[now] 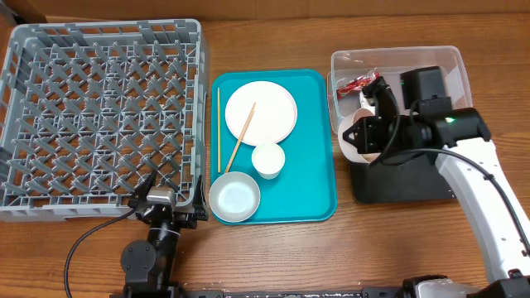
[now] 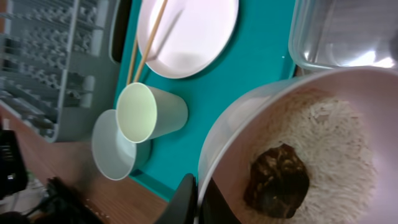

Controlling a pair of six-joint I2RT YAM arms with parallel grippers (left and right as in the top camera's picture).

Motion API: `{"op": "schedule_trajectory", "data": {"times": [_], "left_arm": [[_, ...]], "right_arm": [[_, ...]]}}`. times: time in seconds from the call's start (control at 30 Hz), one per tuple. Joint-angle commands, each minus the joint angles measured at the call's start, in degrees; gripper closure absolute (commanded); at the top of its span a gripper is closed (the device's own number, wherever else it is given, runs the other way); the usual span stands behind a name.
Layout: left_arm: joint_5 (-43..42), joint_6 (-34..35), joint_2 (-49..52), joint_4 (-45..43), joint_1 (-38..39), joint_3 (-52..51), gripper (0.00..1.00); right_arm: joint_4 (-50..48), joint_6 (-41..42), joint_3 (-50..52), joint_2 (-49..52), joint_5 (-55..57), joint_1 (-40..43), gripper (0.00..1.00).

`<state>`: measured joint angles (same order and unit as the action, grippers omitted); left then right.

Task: Sort waste into correct bins and load items into the dishwasher
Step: 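Tip the rice bowl over the black tray to dump the food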

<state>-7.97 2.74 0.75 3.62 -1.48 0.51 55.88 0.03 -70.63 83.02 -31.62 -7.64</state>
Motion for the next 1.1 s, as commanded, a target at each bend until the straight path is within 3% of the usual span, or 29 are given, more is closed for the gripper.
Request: {"op": "schedule_trajectory", "data": {"times": [0.0,0.27,0.87,1.07], "left_arm": [[-0.5,-1.1,-0.4,0.0,0.4,-0.2,0.0],[-0.5,-1.1,-0.4,0.0,0.4,-0.2,0.0],[-0.5,-1.1,-0.4,0.0,0.4,-0.2,0.0],[-0.5,-1.1,-0.4,0.0,0.4,-0.2,0.0]], "right_arm": [[-1.2,-2.0,2.6,-2.6,-8.0,3.1,0.96],[-4.9,-3.6,11.1,-5.4,-15.6,11.5,0.96],[-5.7,-18.4,22.4,-5.5,-35.1,27.6,0.96],[-10.1,-18.8,27.3,-5.5,-41.0,32.2,0.96]]}}
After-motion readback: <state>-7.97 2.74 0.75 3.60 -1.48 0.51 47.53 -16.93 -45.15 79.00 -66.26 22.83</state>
